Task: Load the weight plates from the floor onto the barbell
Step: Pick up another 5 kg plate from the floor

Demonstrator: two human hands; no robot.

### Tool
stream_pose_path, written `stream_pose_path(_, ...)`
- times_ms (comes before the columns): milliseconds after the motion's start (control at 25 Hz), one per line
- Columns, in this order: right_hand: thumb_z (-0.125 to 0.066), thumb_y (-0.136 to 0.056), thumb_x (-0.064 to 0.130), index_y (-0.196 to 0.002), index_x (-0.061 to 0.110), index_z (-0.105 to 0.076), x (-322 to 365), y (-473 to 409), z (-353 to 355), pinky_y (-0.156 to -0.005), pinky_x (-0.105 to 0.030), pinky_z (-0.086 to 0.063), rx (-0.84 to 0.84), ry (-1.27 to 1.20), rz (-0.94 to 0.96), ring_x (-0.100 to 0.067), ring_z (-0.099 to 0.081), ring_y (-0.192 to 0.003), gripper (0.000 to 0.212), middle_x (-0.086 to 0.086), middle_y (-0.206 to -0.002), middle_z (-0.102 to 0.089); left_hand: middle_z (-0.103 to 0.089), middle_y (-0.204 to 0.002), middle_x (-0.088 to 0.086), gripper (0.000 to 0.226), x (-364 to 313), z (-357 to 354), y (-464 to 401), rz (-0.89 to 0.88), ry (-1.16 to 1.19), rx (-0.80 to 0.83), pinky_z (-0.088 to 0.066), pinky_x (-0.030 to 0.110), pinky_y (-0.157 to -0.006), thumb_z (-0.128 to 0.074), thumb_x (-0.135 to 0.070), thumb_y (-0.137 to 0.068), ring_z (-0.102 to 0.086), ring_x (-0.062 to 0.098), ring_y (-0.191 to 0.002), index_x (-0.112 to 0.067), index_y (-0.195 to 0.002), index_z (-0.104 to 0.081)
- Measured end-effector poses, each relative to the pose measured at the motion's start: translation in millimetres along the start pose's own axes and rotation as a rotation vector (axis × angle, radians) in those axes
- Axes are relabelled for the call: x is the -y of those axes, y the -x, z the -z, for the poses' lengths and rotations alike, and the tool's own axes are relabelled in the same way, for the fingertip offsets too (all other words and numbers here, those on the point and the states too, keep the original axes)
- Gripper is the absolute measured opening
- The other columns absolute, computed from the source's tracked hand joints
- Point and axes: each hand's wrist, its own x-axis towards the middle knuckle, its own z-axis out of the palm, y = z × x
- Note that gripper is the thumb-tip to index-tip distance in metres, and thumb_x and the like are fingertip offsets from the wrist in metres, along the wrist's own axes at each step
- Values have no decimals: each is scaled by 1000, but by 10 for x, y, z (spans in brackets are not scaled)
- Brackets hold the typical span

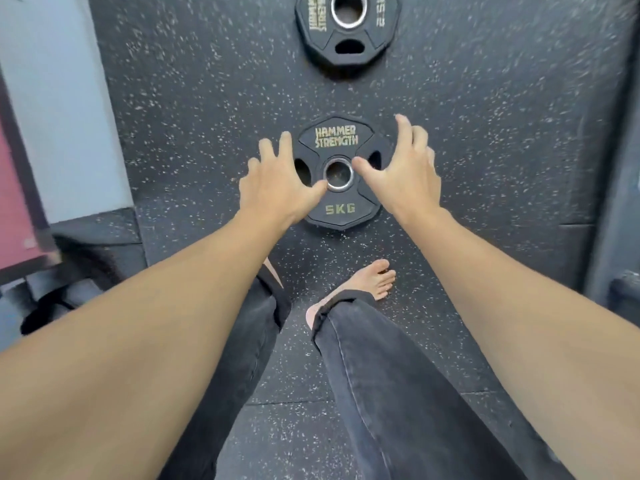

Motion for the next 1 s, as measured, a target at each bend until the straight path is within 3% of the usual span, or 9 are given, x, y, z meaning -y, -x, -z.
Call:
stream_pose_path(200, -69, -78, 64, -159, 24, -10, -199, -511, -691, -95, -51, -46, 46, 54, -52, -37, -37, -135, 108, -9, -160, -23, -25, -154, 16, 110, -30, -633, -543, 88, 30, 50, -45, 47, -92, -63, -66, -84, -53, 42, -117, -26, -162, 4)
stream_pose_path(440, -81, -69, 61, -157, 14, -11, -361, -858, -1199, -89, -45, -48, 65, 159, -135, -37, -37, -129, 122, -15, -149, -27, -26, -149, 19, 130, -224, -1140, -993, 227, -5, -12, -49, 44, -82, -73, -65, -76, -56, 40, -111, -6, -160, 7)
stream_pose_path(560, -84, -68, 57, -154, 9, -15, -368, -938, -1267, -86, -43, -50, 32, 210, -119, -36, -38, -126, 120, -17, -148, -28, -27, -148, 16, 132, -231, -1190, -1152, 317, 34, -42, -49, 41, -77, -84, -58, -69, -54, 38, -113, -3, -157, -4)
stream_pose_path(680, -87, -63, 53, -144, 8, -28, -341, -989, -1247, -77, -39, -45, 9, 213, -120, -36, -45, -119, 110, -17, -140, -34, -30, -143, 16, 111, -194, -1158, -1260, 311, 94, -50, -44, 36, -85, -89, -52, -65, -55, 35, -111, -5, -143, -26)
stream_pose_path(800, -90, -60, 50, -135, 9, -34, -310, -966, -1189, -74, -36, -41, 0, 176, -138, -37, -52, -110, 103, -16, -136, -35, -39, -134, 17, 107, -202, -1111, -1244, 299, 78, -54, -43, 36, -95, -90, -53, -62, -54, 33, -109, -7, -137, -29)
stream_pose_path(1000, -91, -63, 46, -131, 9, -35, -218, -708, -825, -71, -36, -44, -47, 54, -122, -40, -61, -95, 96, -15, -130, -35, -48, -126, 18, 107, -303, -736, -980, 253, 5, -102, -43, 38, -92, -87, -58, -62, -54, 32, -100, -8, -136, -29)
